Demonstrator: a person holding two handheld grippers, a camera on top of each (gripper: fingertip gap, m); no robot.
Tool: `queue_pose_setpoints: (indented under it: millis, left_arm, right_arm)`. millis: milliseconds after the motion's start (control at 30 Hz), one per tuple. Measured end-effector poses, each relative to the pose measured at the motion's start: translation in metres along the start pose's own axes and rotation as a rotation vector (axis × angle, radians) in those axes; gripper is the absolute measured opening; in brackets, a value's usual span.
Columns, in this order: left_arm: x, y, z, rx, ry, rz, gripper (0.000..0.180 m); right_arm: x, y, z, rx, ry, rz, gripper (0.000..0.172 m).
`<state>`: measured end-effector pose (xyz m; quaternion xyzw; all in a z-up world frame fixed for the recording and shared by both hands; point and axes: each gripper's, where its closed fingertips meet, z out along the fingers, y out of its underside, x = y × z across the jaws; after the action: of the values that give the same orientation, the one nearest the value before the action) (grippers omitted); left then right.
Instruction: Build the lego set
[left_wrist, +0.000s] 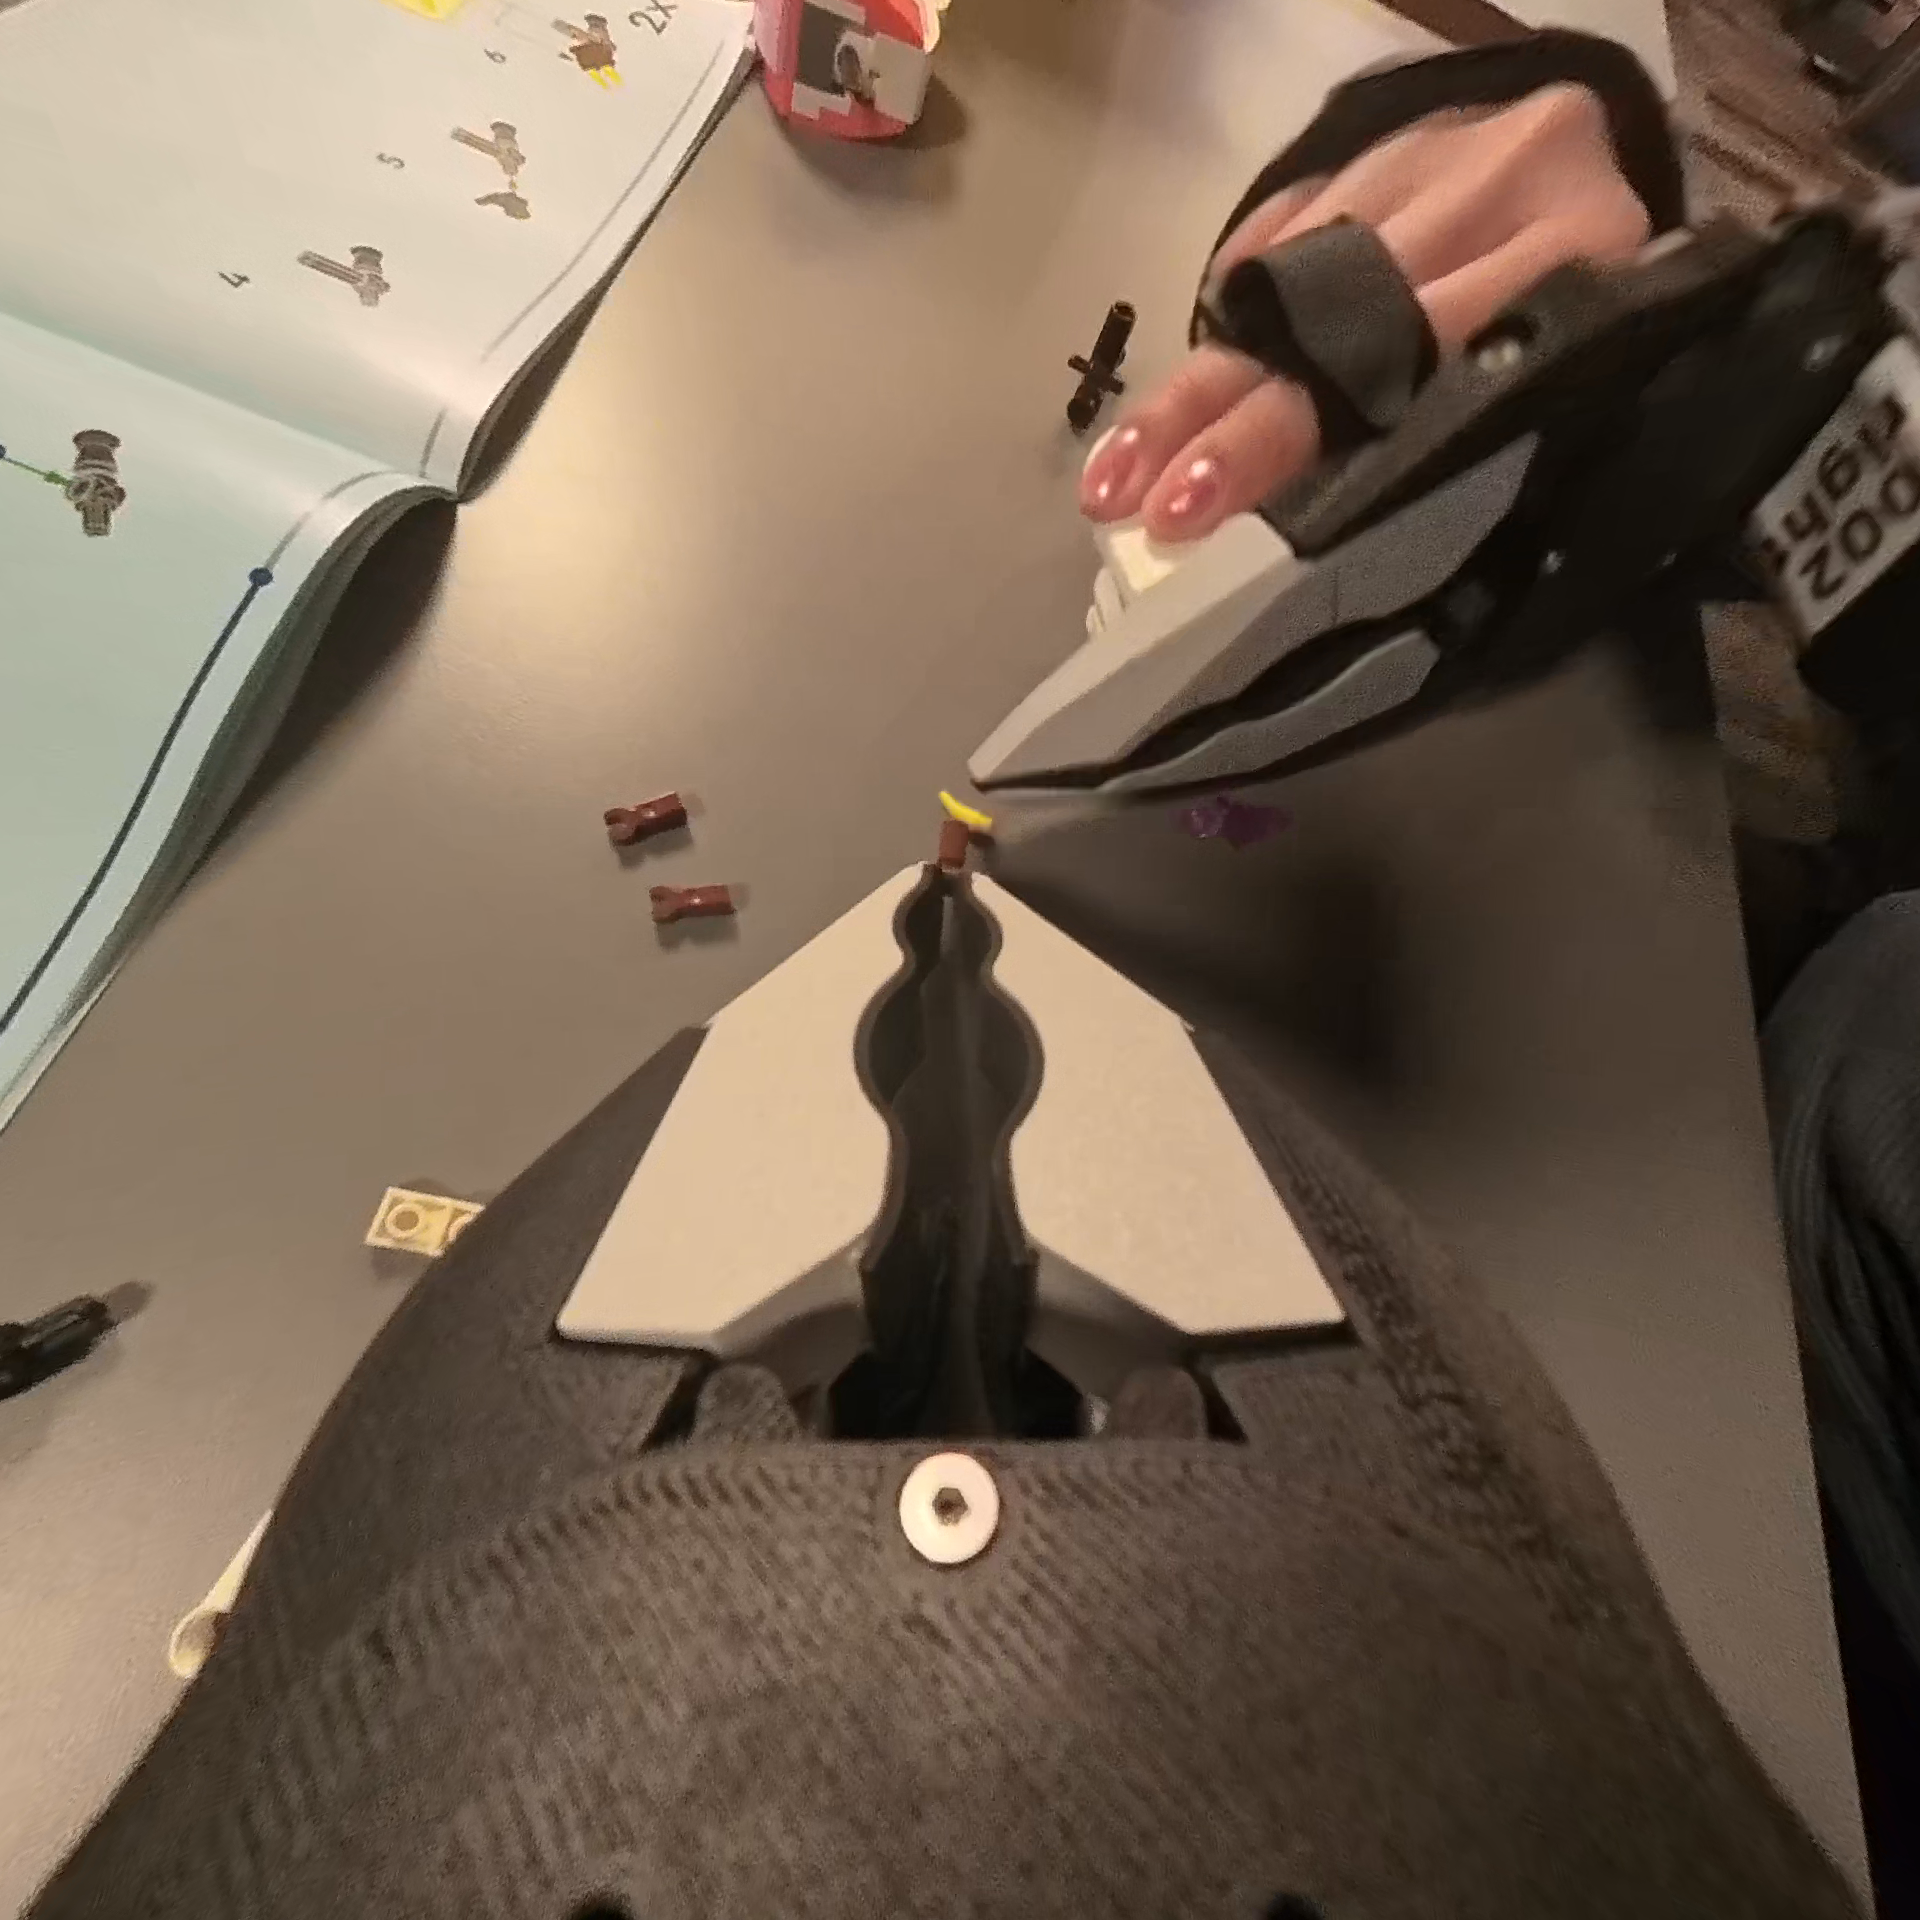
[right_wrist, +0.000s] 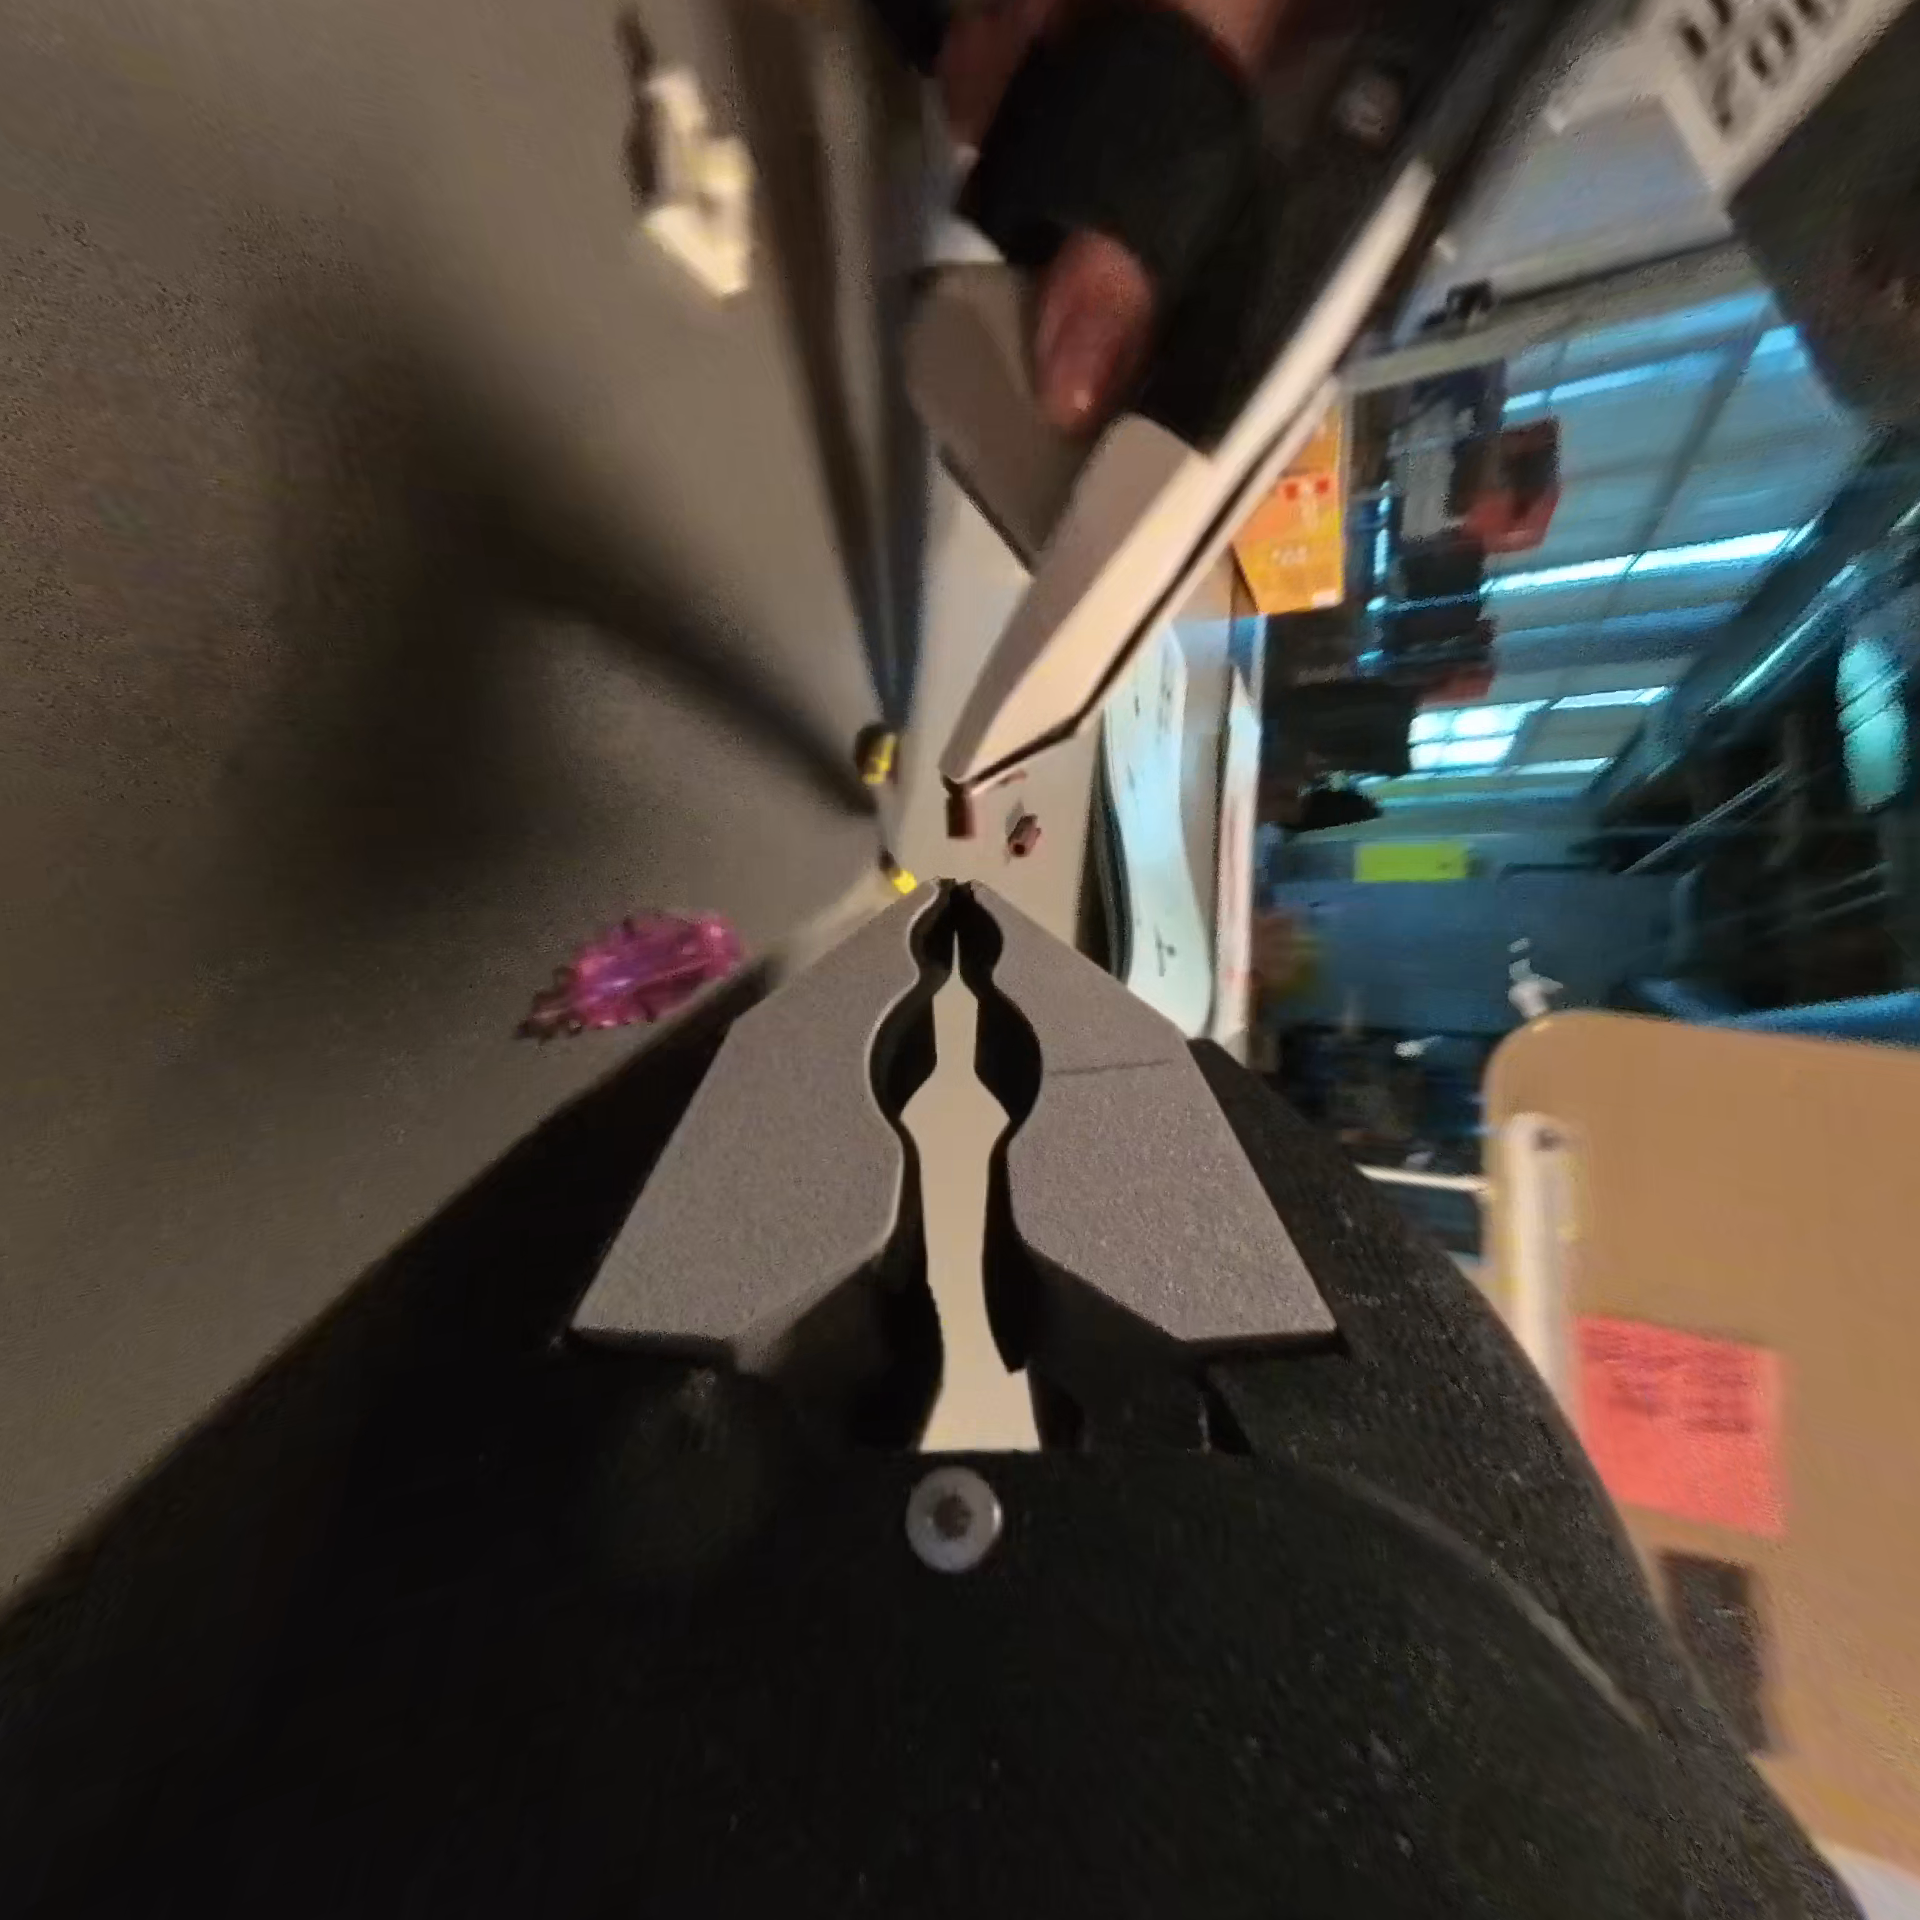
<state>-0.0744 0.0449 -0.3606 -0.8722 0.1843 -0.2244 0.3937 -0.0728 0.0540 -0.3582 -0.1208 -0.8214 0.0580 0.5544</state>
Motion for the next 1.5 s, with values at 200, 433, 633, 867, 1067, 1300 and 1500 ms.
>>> queue_pose_setpoints:
  millis: [200, 433, 633, 867, 1067, 1300, 1500]
  left_arm:
    - [0.0, 0.006, 0.003, -0.044, -0.016, 0.033, 0.001]
    - [0.0, 0.008, 0.003, -0.055, -0.02, 0.047, 0.002]
    - [0.001, 0.009, 0.003, -0.06, -0.025, 0.056, 0.002]
    - [0.001, 0.009, 0.003, -0.061, -0.024, 0.056, 0.002]
    - [0.001, 0.009, 0.003, -0.063, -0.025, 0.058, 0.002]
    - [0.002, 0.009, 0.003, -0.065, -0.024, 0.06, 0.002]
    - [0.002, 0.01, 0.003, -0.064, -0.03, 0.073, 0.002]
  right_arm:
    - [0.017, 0.007, -0.014, 0.151, -0.216, 0.567, 0.004]
    - [0.006, -0.006, -0.015, 0.276, -0.657, 0.629, 0.019]
    - [-0.005, -0.002, -0.005, 0.244, -0.957, 0.441, 0.02]
    - [-0.016, 0.001, -0.003, 0.154, -1.13, 0.202, 0.015]
    - [-0.017, 0.001, -0.004, 0.135, -1.143, 0.131, 0.007]
    - [-0.018, 0.001, -0.004, 0.091, -1.12, 0.119, 0.001]
    - [-0.016, 0.001, -0.001, 0.036, -0.978, 0.194, 0.0]
